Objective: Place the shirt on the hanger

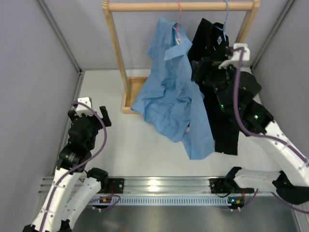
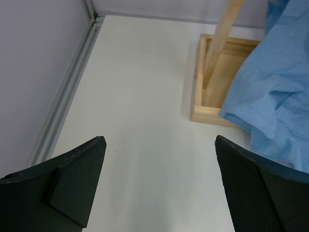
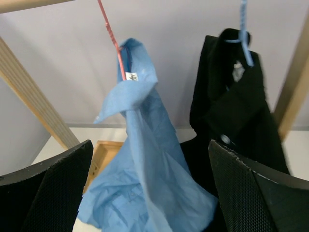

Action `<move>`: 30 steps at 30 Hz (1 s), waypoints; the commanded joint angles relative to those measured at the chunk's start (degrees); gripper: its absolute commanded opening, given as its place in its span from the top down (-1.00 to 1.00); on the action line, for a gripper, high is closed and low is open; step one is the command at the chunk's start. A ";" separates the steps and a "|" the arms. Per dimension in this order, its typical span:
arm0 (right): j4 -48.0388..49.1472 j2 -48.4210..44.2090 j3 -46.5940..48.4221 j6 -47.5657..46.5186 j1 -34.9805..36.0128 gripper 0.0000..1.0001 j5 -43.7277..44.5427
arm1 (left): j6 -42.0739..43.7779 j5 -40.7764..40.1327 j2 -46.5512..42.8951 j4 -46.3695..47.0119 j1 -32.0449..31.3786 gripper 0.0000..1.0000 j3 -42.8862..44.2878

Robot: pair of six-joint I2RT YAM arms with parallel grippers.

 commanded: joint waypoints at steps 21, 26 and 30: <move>-34.00 -49.27 -33.34 5.31 0.25 -0.99 12.05 | -10.92 3.17 -4.92 -6.79 8.68 -0.96 -2.03; -34.00 -49.18 -34.84 7.16 0.25 -0.99 12.41 | -11.27 4.31 -5.10 -6.61 8.68 -0.96 -2.47; -34.00 -49.09 -35.02 7.69 0.17 -0.99 13.56 | -10.92 7.65 -5.19 -5.73 8.59 -0.96 -2.91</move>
